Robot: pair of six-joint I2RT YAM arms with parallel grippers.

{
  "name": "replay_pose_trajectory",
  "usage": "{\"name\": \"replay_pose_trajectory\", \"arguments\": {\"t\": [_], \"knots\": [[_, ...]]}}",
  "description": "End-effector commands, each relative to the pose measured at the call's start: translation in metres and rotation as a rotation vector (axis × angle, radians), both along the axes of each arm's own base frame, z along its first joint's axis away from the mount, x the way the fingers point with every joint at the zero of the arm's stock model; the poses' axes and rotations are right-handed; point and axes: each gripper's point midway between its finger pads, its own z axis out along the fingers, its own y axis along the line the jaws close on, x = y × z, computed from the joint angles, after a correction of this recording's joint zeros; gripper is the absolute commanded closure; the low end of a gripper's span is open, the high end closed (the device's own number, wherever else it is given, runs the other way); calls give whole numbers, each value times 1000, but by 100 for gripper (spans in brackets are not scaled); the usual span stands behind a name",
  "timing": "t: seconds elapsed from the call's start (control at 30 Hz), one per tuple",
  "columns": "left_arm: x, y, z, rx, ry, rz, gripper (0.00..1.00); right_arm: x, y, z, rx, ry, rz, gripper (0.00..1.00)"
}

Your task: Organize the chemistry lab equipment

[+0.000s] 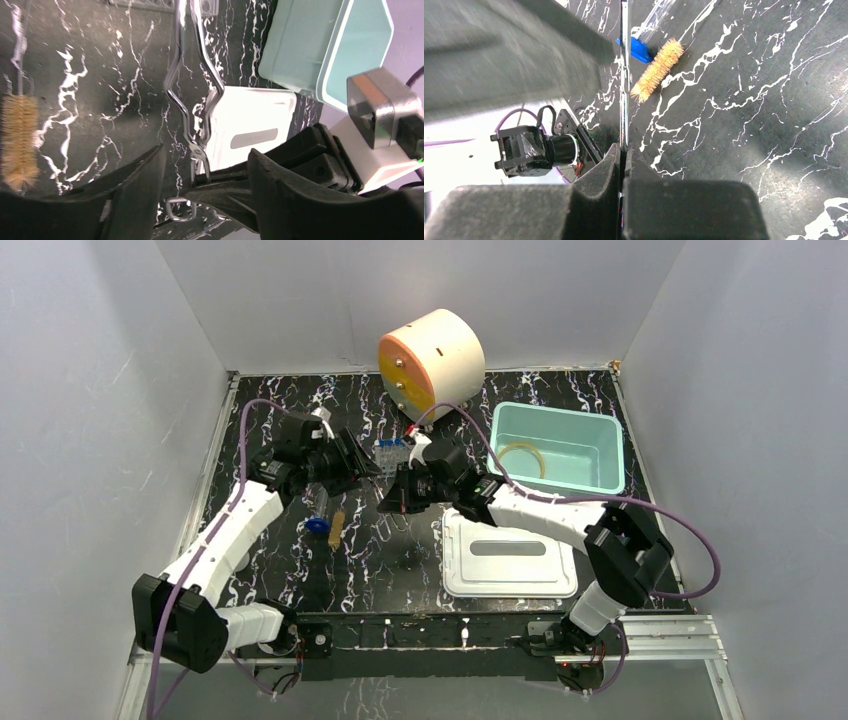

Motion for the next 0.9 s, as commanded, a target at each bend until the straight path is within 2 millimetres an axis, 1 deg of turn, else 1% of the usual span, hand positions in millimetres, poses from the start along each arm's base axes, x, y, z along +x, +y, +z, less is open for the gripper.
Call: {"name": "replay_pose_trajectory", "arguments": {"t": [0.0, 0.1, 0.17, 0.23, 0.37, 0.43, 0.53, 0.6, 0.63, 0.67, 0.7, 0.73, 0.77, 0.8, 0.87], "knots": [[13, 19, 42, 49, -136, -6, 35, 3, -8, 46, 95, -160, 22, 100], [17, 26, 59, 82, -200, -16, 26, 5, -22, 55, 98, -219, 42, 100], [17, 27, 70, 82, -237, -27, 23, 9, -34, 65, 98, -270, 58, 100], [16, 28, 78, 76, -269, -32, 22, 18, -49, 74, 92, -307, 52, 100], [10, 29, 94, 54, -345, -37, 19, 52, -95, 97, 66, -377, -38, 100], [6, 29, 96, 43, -373, -34, 18, 70, -123, 105, 29, -396, -92, 100], [1, 30, 92, 31, -381, -37, 16, 94, -164, 116, -51, -445, -167, 100], [-2, 29, 86, 31, -368, -44, 16, 105, -189, 121, -129, -497, -178, 100], [-3, 29, 83, 33, -357, -45, 16, 108, -200, 120, -182, -527, -157, 100], [-5, 30, 79, 35, -344, -43, 16, 111, -211, 116, -251, -544, -139, 100], [-6, 30, 76, 33, -335, -42, 16, 115, -227, 108, -322, -530, -142, 100], [-7, 30, 72, 31, -323, -39, 16, 119, -237, 107, -370, -536, -139, 100], [-8, 30, 67, 29, -312, -39, 16, 125, -252, 106, -415, -541, -149, 100], [-9, 29, 64, 27, -303, -40, 16, 128, -260, 105, -443, -541, -147, 100], [-10, 28, 60, 25, -286, -44, 16, 133, -277, 97, -524, -544, -144, 100]]}}
